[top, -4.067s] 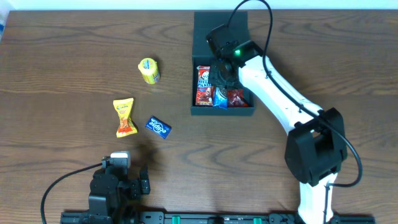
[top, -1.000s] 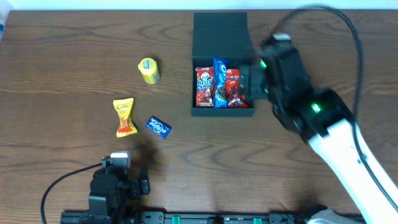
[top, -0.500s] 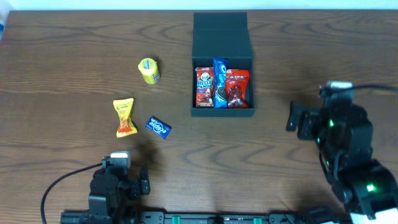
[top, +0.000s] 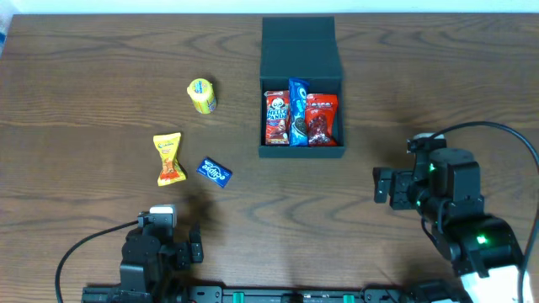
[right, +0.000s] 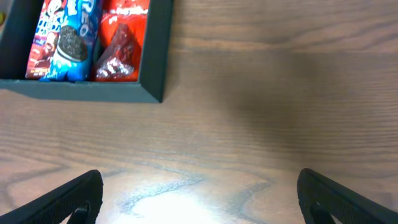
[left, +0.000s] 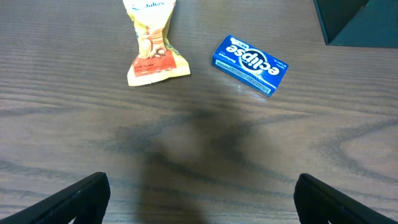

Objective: Pack container
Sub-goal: 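Move the left gripper to the blue Eclipse mints tin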

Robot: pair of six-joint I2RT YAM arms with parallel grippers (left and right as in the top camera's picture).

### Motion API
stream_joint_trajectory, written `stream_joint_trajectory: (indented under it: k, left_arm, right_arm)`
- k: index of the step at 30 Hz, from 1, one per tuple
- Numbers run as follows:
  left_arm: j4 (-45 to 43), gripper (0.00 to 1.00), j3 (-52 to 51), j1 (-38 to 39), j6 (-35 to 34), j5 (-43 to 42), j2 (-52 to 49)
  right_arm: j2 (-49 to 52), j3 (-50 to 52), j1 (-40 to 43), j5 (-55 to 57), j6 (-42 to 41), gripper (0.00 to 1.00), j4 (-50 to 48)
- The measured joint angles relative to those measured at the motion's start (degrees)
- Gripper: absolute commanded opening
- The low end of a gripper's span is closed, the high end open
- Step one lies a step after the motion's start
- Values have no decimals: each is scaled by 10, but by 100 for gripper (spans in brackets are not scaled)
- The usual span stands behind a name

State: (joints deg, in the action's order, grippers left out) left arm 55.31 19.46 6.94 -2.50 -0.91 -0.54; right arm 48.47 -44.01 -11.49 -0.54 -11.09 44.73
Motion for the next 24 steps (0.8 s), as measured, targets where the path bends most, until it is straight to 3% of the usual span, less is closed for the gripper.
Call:
stream_joint_trajectory:
  k: [24]
  left_arm:
    - [0, 96, 0, 0, 0, 0, 0]
  right_arm:
    - [14, 0, 0, -11, 0, 99, 32]
